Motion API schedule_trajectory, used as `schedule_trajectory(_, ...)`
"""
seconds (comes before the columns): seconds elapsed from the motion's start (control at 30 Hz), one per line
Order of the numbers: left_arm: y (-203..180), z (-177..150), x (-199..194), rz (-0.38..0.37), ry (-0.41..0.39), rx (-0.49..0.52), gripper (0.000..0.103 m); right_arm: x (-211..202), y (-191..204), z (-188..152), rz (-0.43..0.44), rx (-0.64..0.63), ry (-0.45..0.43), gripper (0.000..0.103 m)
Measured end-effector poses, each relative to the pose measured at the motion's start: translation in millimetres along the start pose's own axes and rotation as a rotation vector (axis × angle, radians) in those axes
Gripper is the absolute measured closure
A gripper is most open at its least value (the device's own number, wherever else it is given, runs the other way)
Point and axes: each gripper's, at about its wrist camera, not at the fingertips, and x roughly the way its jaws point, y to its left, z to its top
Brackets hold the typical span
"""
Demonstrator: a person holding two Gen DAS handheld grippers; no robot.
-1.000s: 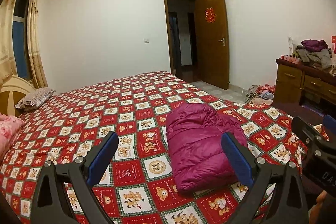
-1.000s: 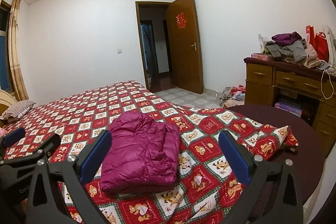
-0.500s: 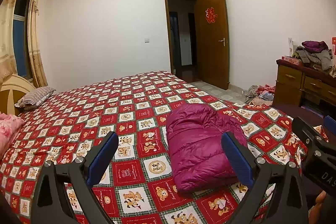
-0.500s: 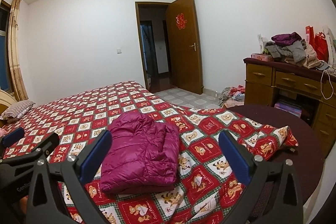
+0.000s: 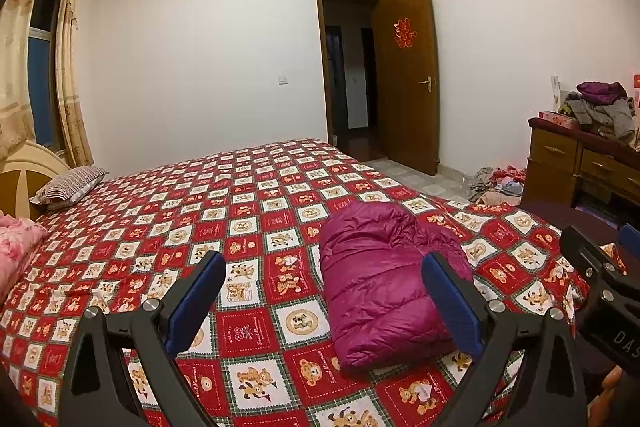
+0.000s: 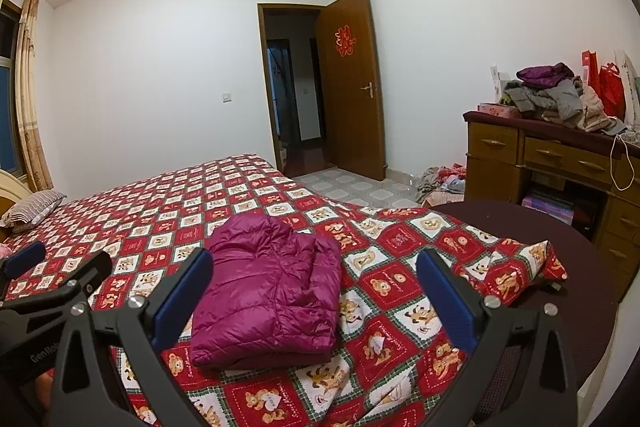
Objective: Fold large clothes
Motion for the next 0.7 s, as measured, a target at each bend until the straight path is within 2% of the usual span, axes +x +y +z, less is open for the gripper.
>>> schedule_trajectory(0.3, 3.0, 1.3, 5.1, 0.008, 0.004, -0.007, 0.004, -0.4, 1.5, 2.3, -0.01, -0.012, -0.013, 0.0)
schedule_trajectory(0.7, 2.3, 4.5, 3.4, 0.017, -0.046, 0.013, 0.004, 1.5, 1.5, 5.9, -0.01, -0.011, -0.028, 0.0)
